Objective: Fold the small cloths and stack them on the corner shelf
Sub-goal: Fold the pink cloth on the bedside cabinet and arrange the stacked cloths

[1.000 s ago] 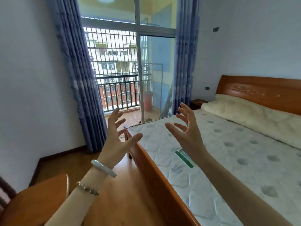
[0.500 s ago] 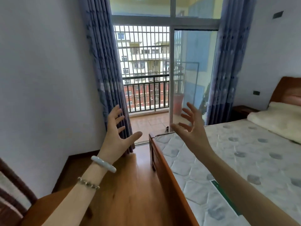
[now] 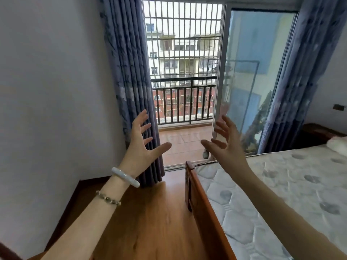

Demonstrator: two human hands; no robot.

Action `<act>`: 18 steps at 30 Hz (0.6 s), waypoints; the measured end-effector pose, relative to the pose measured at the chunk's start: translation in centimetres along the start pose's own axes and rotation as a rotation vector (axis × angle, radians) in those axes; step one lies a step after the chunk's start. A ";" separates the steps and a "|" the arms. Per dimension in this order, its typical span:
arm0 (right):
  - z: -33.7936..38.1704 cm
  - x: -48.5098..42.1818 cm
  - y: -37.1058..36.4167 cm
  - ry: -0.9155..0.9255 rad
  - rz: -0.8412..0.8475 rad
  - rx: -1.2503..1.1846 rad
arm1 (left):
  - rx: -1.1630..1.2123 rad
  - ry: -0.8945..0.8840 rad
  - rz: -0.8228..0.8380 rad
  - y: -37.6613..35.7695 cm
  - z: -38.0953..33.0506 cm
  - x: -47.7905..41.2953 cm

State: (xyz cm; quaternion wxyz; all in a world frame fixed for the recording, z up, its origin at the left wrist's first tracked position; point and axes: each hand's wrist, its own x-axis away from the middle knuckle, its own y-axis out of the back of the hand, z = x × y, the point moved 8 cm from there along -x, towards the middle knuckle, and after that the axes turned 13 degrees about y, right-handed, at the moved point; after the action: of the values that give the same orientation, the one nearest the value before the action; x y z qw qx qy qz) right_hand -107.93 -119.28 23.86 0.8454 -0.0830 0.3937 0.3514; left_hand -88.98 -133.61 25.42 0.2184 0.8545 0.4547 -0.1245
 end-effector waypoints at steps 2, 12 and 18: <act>-2.8 -2.8 -1.4 -0.011 -0.006 -0.004 | -0.006 -0.001 0.022 -0.1 1.9 -3.9; -17.9 -15.2 -7.6 -0.053 -0.028 0.016 | -0.028 0.037 0.049 0.1 13.7 -21.2; -28.3 -26.1 -9.7 -0.030 -0.053 0.018 | -0.018 0.034 0.038 -1.4 19.7 -35.4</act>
State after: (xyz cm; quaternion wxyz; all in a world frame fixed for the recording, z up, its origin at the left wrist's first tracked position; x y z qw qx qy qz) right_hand -130.30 -152.01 22.27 0.8610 -0.0806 0.3816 0.3265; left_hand -110.07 -168.08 22.41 0.2205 0.8629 0.4433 -0.1015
